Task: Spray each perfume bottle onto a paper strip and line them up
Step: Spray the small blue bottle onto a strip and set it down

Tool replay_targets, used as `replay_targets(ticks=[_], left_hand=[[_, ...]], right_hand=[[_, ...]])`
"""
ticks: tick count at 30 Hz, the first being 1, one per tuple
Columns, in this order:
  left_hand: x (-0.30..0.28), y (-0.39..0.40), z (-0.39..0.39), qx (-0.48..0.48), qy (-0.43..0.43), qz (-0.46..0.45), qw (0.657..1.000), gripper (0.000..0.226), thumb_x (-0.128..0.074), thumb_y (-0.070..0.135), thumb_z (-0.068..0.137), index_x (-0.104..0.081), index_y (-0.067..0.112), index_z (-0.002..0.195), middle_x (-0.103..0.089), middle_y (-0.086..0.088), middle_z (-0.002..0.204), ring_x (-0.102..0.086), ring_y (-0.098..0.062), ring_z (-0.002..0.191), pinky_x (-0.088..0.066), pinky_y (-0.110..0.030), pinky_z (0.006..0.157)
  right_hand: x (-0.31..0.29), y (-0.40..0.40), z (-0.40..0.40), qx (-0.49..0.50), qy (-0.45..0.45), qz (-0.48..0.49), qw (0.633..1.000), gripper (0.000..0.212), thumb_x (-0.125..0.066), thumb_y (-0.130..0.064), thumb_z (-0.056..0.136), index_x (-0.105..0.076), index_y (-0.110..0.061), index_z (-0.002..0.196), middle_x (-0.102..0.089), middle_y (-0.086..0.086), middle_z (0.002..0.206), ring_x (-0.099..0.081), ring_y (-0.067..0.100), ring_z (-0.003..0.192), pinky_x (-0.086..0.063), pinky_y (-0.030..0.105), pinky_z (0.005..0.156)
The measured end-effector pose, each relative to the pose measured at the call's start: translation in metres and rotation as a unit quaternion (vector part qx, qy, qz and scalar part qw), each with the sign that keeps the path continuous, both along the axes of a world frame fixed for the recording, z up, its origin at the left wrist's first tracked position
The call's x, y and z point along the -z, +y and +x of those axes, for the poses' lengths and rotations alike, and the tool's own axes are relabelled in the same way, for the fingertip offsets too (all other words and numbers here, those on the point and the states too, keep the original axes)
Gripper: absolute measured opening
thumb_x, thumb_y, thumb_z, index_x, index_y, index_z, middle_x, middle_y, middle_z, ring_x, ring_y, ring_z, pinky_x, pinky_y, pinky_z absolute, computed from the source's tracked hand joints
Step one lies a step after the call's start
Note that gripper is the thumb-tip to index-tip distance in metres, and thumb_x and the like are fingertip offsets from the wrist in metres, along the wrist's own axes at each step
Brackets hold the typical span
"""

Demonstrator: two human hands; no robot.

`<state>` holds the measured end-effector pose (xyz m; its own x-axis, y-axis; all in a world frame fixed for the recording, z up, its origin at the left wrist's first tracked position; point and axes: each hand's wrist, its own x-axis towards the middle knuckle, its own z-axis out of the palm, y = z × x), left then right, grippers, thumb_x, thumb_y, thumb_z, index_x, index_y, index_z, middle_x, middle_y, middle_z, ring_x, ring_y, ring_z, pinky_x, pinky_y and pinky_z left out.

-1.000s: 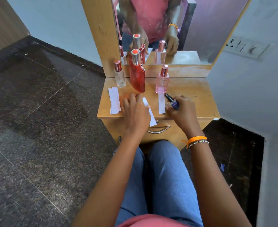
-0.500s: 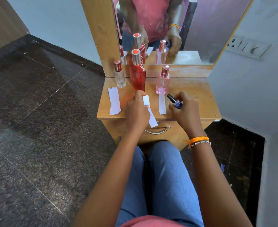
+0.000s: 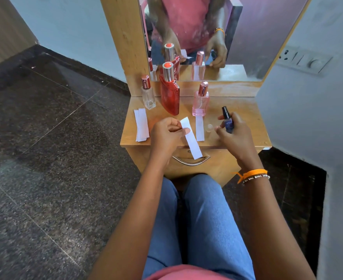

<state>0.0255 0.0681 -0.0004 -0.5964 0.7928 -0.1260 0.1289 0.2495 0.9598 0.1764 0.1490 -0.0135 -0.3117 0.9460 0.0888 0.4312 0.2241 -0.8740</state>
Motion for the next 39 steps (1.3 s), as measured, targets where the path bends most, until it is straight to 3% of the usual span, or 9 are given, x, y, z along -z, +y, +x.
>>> replay_targets(ticks=[6,8,14,20,24,26,29,33,39], left_hand=[[-0.006,-0.004,0.003,0.011,-0.071,0.027,0.997,0.010,-0.071,0.002,0.077,-0.069,0.011,0.081,-0.067,0.007,0.074,-0.060,0.009,0.060,-0.045,-0.005,0.061],[-0.010,-0.005,0.004,0.014,-0.093,0.024,0.995,0.011,-0.068,0.003,0.079,-0.070,0.012,0.086,-0.066,0.009,0.076,-0.059,0.012,0.060,-0.045,-0.003,0.061],[-0.020,-0.010,0.004,0.026,-0.124,0.017,0.992,0.020,-0.059,0.001,0.086,-0.069,0.018,0.085,-0.067,0.010,0.083,-0.062,-0.004,0.083,-0.050,-0.023,0.084],[-0.027,-0.013,0.005,0.034,-0.151,0.031,0.987,0.020,-0.066,0.001,0.082,-0.062,0.020,0.087,-0.065,0.004,0.077,-0.063,-0.009,0.078,-0.053,-0.028,0.081],[-0.030,-0.014,0.004,0.035,-0.151,0.039,0.987,0.019,-0.069,0.003,0.080,-0.063,0.017,0.091,-0.067,0.003,0.079,-0.065,-0.010,0.081,-0.054,-0.028,0.080],[-0.030,-0.014,0.003,0.034,-0.148,0.038,0.988,0.018,-0.070,0.004,0.079,-0.063,0.016,0.091,-0.068,0.002,0.080,-0.066,-0.012,0.082,-0.055,-0.028,0.080],[-0.030,-0.016,0.003,0.038,-0.151,0.037,0.987,0.016,-0.069,0.003,0.080,-0.063,0.015,0.089,-0.068,0.002,0.080,-0.066,-0.010,0.081,-0.055,-0.026,0.078],[-0.030,-0.017,0.003,0.039,-0.157,0.042,0.986,0.015,-0.068,0.002,0.080,-0.063,0.014,0.087,-0.068,0.003,0.078,-0.065,-0.006,0.075,-0.055,-0.021,0.072],[-0.030,-0.016,0.004,0.039,-0.161,0.043,0.985,0.014,-0.068,0.003,0.081,-0.062,0.013,0.088,-0.067,0.002,0.078,-0.064,-0.008,0.076,-0.054,-0.020,0.070]], right_hand=[[-0.017,-0.006,0.010,-0.094,0.104,-0.073,0.987,0.018,-0.051,-0.012,0.094,-0.056,-0.010,0.111,-0.050,0.004,0.083,-0.042,0.011,0.069,-0.039,0.025,0.064],[-0.023,-0.010,0.010,-0.137,0.186,-0.118,0.966,0.022,-0.052,-0.012,0.093,-0.055,-0.014,0.114,-0.054,0.004,0.080,-0.044,0.012,0.068,-0.040,0.023,0.064],[-0.032,-0.019,0.007,-0.245,0.399,-0.277,0.839,0.030,-0.042,-0.009,0.091,-0.047,-0.021,0.118,-0.059,0.008,0.076,-0.042,0.010,0.051,-0.037,0.017,0.051],[-0.024,-0.022,-0.001,-0.318,0.496,-0.353,0.727,0.036,-0.032,-0.016,0.095,-0.038,-0.015,0.130,-0.056,0.010,0.074,-0.041,0.004,0.040,-0.033,0.014,0.041],[-0.016,-0.021,-0.006,-0.382,0.560,-0.412,0.609,0.040,-0.040,-0.016,0.097,-0.031,-0.012,0.136,-0.059,0.016,0.077,-0.048,0.007,0.038,-0.036,0.015,0.040],[-0.014,-0.022,-0.009,-0.383,0.585,-0.422,0.577,0.038,-0.036,-0.017,0.099,-0.030,-0.010,0.136,-0.060,0.019,0.080,-0.055,0.012,0.045,-0.040,0.017,0.044],[-0.013,-0.023,-0.013,-0.337,0.602,-0.413,0.595,0.039,-0.029,-0.015,0.098,-0.035,-0.003,0.135,-0.059,0.019,0.090,-0.055,0.013,0.052,-0.047,0.021,0.051],[-0.014,-0.023,-0.014,-0.280,0.569,-0.376,0.675,0.040,-0.032,-0.013,0.094,-0.047,0.000,0.129,-0.058,0.010,0.090,-0.048,0.006,0.052,-0.041,0.017,0.050],[-0.022,-0.024,-0.010,-0.253,0.525,-0.321,0.746,0.039,-0.034,-0.012,0.090,-0.051,-0.004,0.125,-0.055,0.010,0.086,-0.044,0.006,0.048,-0.039,0.015,0.045]])
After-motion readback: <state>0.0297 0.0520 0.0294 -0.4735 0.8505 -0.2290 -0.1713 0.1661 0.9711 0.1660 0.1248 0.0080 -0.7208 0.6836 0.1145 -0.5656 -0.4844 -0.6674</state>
